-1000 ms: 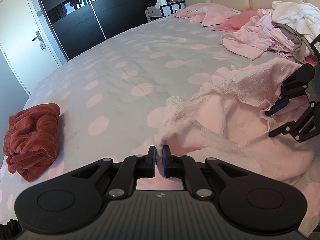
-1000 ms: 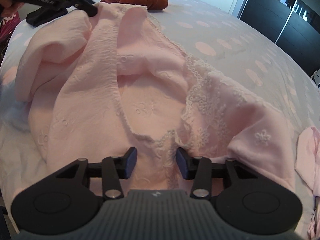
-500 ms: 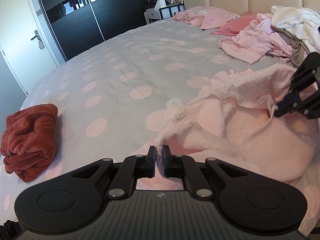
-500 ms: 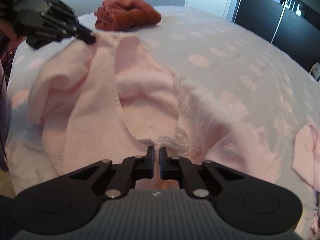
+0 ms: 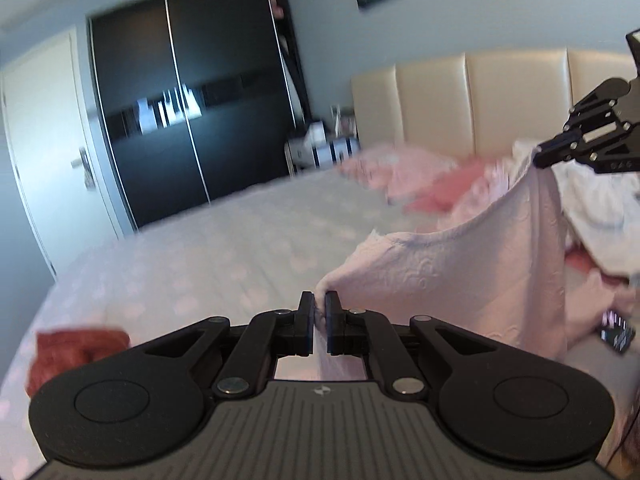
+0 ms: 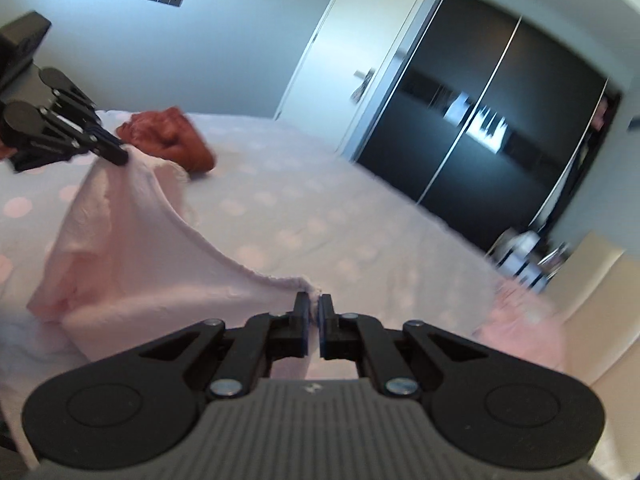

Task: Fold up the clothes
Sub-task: 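Lift the pink garment up with both tools, holding it spread between them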

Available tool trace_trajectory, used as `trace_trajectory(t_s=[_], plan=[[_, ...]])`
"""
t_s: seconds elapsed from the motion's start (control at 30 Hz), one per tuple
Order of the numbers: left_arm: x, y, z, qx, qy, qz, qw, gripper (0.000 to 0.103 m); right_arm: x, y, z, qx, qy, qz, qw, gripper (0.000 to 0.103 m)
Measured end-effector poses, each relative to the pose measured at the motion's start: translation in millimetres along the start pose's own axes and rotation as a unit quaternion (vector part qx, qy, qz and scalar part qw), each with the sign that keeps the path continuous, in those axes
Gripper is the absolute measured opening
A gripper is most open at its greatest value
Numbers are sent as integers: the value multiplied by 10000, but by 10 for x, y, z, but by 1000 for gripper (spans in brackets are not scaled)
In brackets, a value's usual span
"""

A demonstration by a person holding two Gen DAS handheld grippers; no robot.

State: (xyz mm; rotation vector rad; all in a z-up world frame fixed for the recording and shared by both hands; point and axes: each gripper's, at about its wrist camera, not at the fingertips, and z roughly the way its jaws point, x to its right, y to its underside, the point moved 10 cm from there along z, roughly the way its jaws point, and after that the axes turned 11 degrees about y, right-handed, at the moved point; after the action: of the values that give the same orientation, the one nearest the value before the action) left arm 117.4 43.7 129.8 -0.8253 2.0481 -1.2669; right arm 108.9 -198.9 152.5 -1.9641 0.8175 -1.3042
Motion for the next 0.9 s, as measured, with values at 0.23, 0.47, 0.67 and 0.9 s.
trace_trajectory(t_s=[0.23, 0.47, 0.67, 0.9], plan=[[83, -1463, -840, 1569, -521, 512, 9849, 3, 711, -1027, -650, 1279, 1292, -101, 9833, 5], [510, -2218, -1416, 2443, -146, 621, 9676, 3, 1399, -1704, -1364, 2377, 2516, 562, 9365, 5], [540, -2537, -1924, 3192, -697, 694, 9426, 3, 1508, -1826, -1760, 2795, 2678, 720, 9192, 4], [802, -2888, -2434, 3445, -799, 947, 9306, 3, 1490, -1886, -2323, 3195, 2670, 880, 9049, 5]])
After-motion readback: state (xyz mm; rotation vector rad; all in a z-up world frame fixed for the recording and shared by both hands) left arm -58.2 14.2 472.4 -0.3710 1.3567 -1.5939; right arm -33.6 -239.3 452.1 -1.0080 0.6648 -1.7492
